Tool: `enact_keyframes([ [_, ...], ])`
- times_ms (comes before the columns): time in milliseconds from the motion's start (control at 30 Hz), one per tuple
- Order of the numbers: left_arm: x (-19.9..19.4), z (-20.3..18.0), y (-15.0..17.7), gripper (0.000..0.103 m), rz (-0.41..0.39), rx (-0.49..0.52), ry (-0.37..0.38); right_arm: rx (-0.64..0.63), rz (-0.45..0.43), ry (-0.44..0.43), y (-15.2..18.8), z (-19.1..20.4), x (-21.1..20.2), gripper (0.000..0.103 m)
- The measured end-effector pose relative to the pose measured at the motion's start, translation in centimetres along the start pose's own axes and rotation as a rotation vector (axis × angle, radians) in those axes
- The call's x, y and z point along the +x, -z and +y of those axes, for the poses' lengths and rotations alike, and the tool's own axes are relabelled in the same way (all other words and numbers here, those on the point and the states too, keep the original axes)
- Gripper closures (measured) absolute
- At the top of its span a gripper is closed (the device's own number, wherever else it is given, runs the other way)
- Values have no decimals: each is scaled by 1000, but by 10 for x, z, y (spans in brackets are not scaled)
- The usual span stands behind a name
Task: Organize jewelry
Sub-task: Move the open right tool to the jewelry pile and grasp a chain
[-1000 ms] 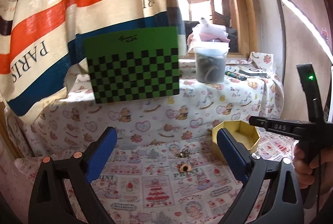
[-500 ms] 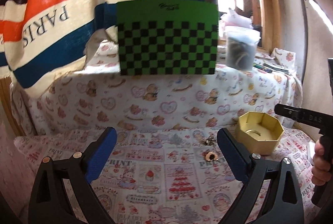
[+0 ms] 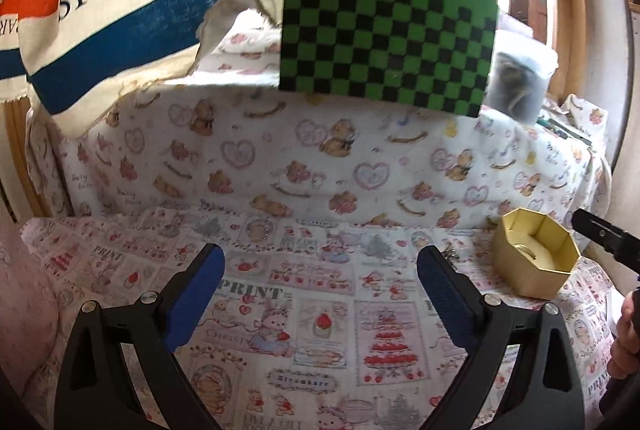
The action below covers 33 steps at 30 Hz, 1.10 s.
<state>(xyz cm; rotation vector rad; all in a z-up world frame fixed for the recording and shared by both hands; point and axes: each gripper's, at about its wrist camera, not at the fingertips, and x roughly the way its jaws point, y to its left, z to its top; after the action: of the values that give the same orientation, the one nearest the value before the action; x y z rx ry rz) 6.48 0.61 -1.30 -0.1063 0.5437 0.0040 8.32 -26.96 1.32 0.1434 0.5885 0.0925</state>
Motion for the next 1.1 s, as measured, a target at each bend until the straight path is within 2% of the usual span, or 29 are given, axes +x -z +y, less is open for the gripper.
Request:
enact_keyframes([
  [267,5,4,3,7,27,-15,7,-9,7,11,2,1,3,15],
  [433,8,15,-2,7,61,-70,36,-26,12,15,4,4,4,15],
  [733,3,48,-14,7,48,-164,36,-37,8,-43,-1,15,-6,15],
  [833,5,57,-15,7,59,-204,18,-60,107,-4,-4,29,7,15],
  [933,8,63,-15,7,83,-222,-36,-55,193,-110,-7,49,19,15],
  [1000,9,67,-14,7,86,-238,-42,-91,214,-107,-10,66,27,16],
  [1033,10,69,-14,7,96,-242,-42,-114,220,-104,-12,77,32,18],
  [1100,13,73,-13,7,110,-259,-41,-130,256,-110,-13,93,45,32],
])
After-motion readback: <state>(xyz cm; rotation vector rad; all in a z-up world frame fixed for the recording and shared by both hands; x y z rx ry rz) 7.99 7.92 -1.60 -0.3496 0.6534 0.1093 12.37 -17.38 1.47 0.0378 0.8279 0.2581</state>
